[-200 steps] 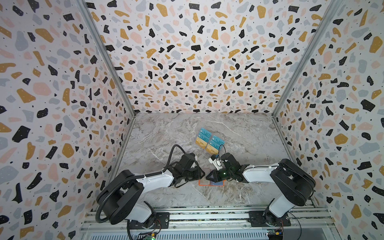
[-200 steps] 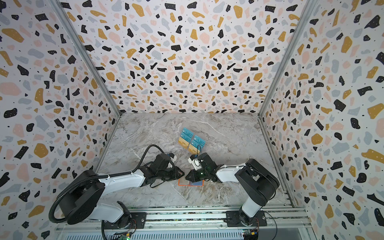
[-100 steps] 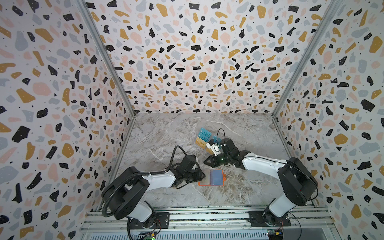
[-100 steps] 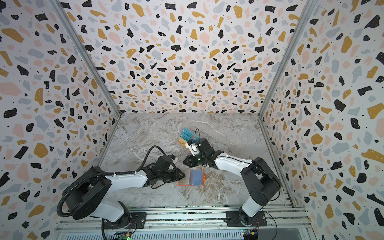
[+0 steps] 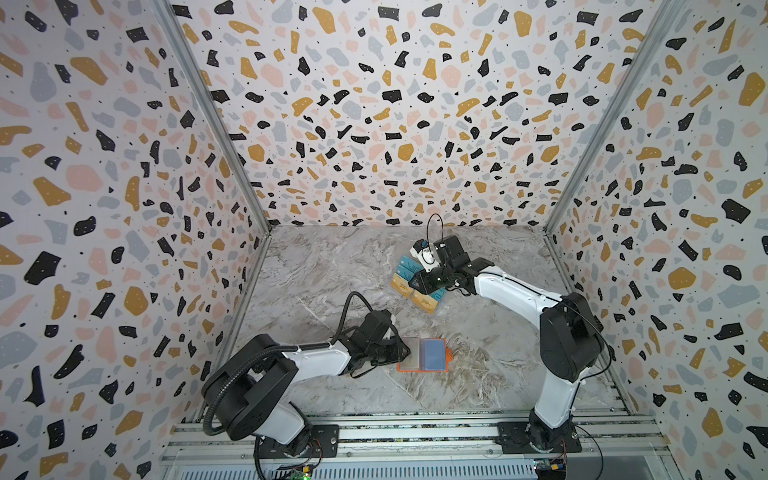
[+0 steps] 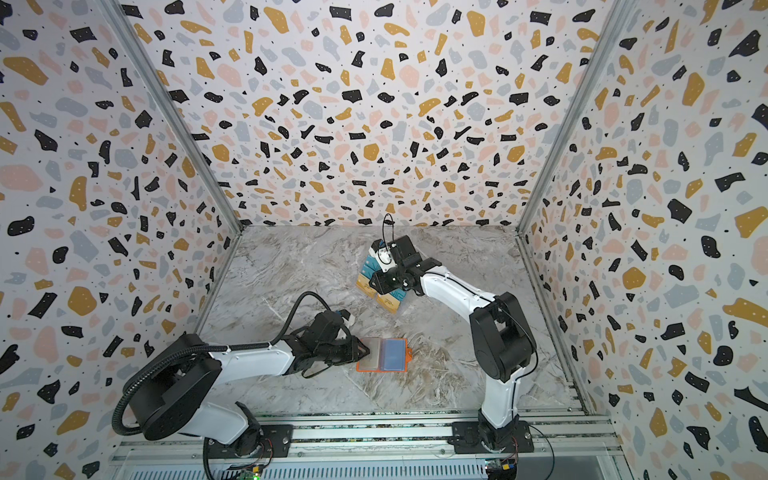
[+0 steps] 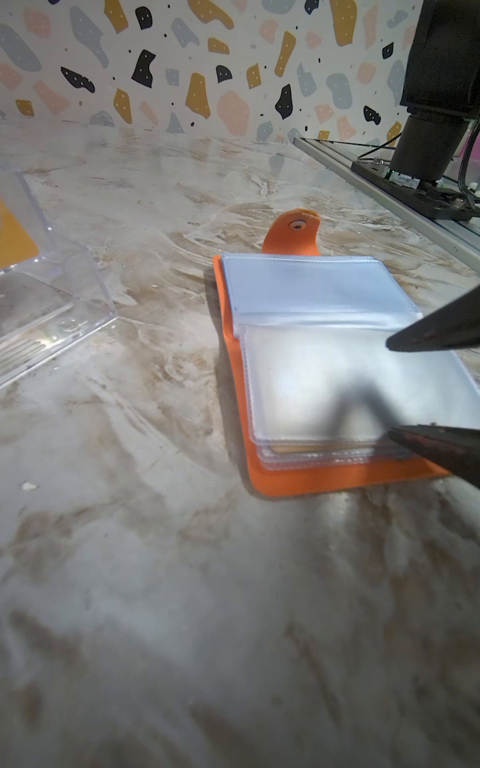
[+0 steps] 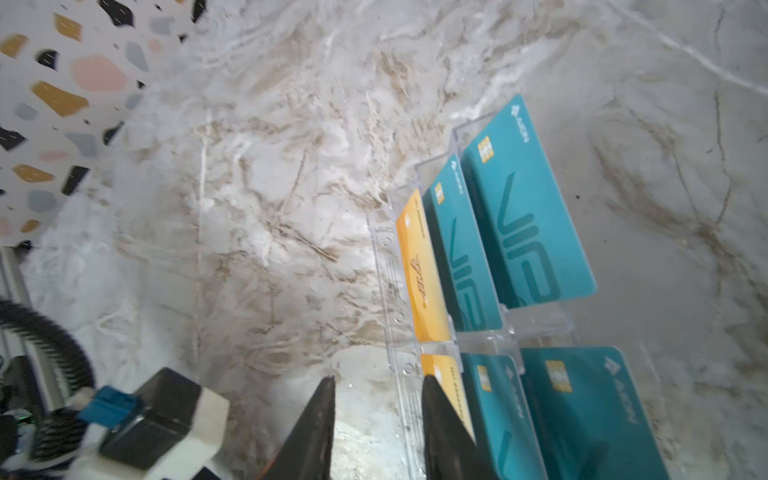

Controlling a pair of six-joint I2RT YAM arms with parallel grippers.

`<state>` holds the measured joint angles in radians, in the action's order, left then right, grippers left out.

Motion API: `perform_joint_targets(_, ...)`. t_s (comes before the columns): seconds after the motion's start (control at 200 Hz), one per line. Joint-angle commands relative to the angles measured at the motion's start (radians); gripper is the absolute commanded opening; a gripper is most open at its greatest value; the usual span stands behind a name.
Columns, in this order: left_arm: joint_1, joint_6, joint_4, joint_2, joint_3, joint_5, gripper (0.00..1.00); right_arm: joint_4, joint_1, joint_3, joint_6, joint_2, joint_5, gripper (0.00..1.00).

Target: Put the credit cards into the card holder

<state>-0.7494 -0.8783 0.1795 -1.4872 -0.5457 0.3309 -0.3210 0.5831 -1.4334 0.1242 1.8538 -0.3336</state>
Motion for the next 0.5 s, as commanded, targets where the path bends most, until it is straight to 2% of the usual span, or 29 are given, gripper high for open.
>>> perform_joint_targets(0.0, -0.005, 0.001, -0.016, 0.011, -0.009, -0.004, 0.33, -0.11, -0.013, -0.06, -0.065, 0.002, 0.047, 0.35)
perform_joint_targets(0.491, -0.005, 0.001, -0.026, -0.004, -0.025, -0.003, 0.34, -0.179, -0.017, -0.095, -0.112, 0.069, 0.093, 0.36)
